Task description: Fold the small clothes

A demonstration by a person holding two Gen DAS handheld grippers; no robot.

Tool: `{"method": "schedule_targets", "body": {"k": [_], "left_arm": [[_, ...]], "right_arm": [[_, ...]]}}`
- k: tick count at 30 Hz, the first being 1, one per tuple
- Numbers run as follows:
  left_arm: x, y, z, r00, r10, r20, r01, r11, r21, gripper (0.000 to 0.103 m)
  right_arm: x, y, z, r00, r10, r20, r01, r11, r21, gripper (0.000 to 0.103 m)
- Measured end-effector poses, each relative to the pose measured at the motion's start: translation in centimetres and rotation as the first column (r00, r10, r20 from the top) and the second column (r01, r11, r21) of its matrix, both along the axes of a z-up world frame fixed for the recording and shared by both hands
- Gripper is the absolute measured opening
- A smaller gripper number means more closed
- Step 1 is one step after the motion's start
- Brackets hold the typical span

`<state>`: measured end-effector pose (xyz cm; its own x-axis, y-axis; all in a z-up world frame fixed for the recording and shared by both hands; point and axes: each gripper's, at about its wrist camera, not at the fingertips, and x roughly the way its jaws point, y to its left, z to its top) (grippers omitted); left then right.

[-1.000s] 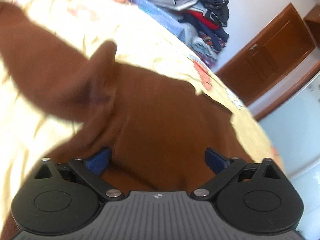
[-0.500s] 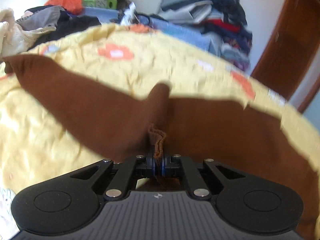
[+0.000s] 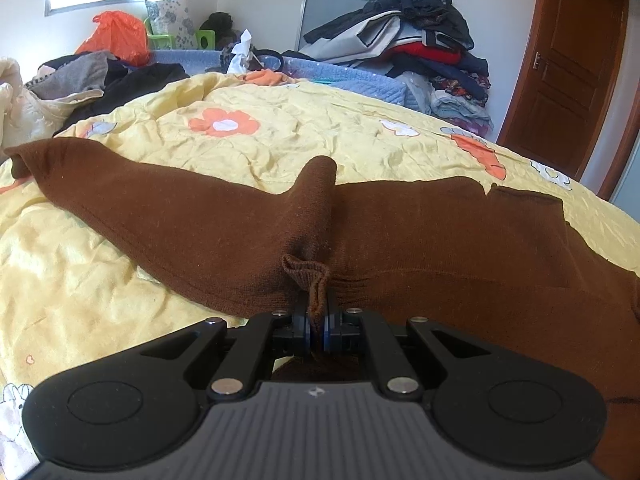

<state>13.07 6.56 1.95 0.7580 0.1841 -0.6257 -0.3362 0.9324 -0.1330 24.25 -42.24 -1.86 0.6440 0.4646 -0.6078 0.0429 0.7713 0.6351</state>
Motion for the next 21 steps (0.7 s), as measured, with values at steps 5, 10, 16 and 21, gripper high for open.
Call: {"method": "schedule_targets", "body": {"k": [5,10,16,21], "left_arm": [[-0.3,0.5,-0.1,1.0,0.018,-0.004,-0.018,0.999,-0.026,0.005],[-0.7,-0.4,-0.5,1.0,0.017,0.0,-0.017,0.999,0.039,0.005],[-3.6,-1.4,3.0,0.993,0.029,0.115,-0.036,0.998,0.057,0.009],[-0.4,-5.4,2.8,0.987,-0.13,0.094,0.127,0.991,0.036,0.027]], "right_arm": [[-2.1,-1.7,2.4,0.995,-0.017,0.1,0.02,0.999,-0.037,0.015],[-3.0,-2.8,0.8,0.999,-0.02,0.047,0.024,0.996,-0.085,0.018],[-6.0,-1.8,4.4,0.977,-0.083,0.195,0.111,0.985,-0.136,0.041],[-5.7,4.1,5.6,0.968,0.105,0.229,-0.057,0.976,-0.209,0.067]]}}
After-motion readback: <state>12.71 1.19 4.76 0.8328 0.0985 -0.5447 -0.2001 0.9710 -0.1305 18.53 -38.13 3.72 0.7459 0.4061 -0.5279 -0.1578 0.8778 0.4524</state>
